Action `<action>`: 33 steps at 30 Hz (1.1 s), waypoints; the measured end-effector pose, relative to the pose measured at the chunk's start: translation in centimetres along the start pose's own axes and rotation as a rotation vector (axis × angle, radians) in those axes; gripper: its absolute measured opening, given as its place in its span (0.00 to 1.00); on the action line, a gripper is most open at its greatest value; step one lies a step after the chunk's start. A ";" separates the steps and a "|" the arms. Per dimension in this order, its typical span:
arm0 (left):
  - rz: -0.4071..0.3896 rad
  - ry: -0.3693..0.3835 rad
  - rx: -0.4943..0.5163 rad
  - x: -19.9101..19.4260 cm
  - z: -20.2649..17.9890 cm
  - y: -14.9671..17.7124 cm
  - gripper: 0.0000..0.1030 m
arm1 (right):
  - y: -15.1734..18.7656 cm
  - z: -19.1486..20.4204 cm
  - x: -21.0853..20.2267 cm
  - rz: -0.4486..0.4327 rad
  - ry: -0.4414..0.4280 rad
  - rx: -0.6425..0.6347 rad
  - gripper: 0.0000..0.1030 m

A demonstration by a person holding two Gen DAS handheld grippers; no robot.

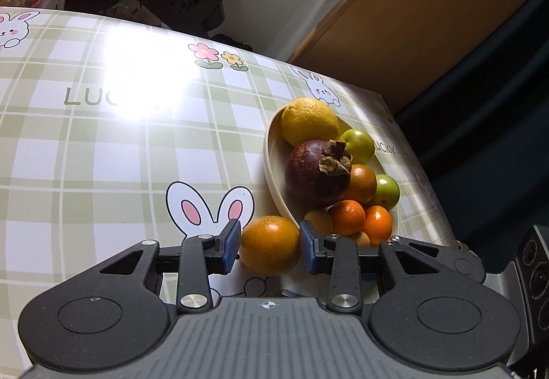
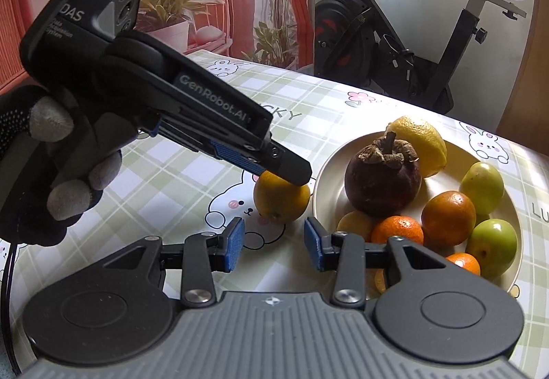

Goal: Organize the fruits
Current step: 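Close the left gripper on the orange, then lift the orange and carry it over the plate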

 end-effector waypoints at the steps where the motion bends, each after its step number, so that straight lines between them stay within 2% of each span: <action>1: 0.005 0.004 0.010 -0.1 -0.2 0.3 0.37 | 0.0 0.0 0.0 -0.004 -0.005 0.010 0.41; 11: 0.024 -0.006 0.067 -0.3 -1.0 1.6 0.37 | 0.3 -0.7 0.3 -0.018 -0.015 0.099 0.45; 20: 0.007 -0.015 0.058 -1.0 -1.2 2.3 0.37 | 0.3 -0.5 0.9 -0.030 0.003 0.105 0.46; 24: -0.027 -0.035 0.088 -2.0 -2.3 2.2 0.37 | 0.6 -0.3 0.2 -0.048 -0.003 0.114 0.45; 33: -0.137 -0.078 0.168 -4.7 -5.9 0.1 0.37 | -1.1 0.0 -3.1 -0.162 0.039 0.061 0.45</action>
Point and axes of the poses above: each gripper's, at about its wrist camera, not at the fingertips, and x roughly the way its jaws point, z to its left, y to its underside, the point moved 10 cm from there along x, roughly the way its jaws point, and after that the axes turned 9 degrees about -y, right-handed, at the moved point
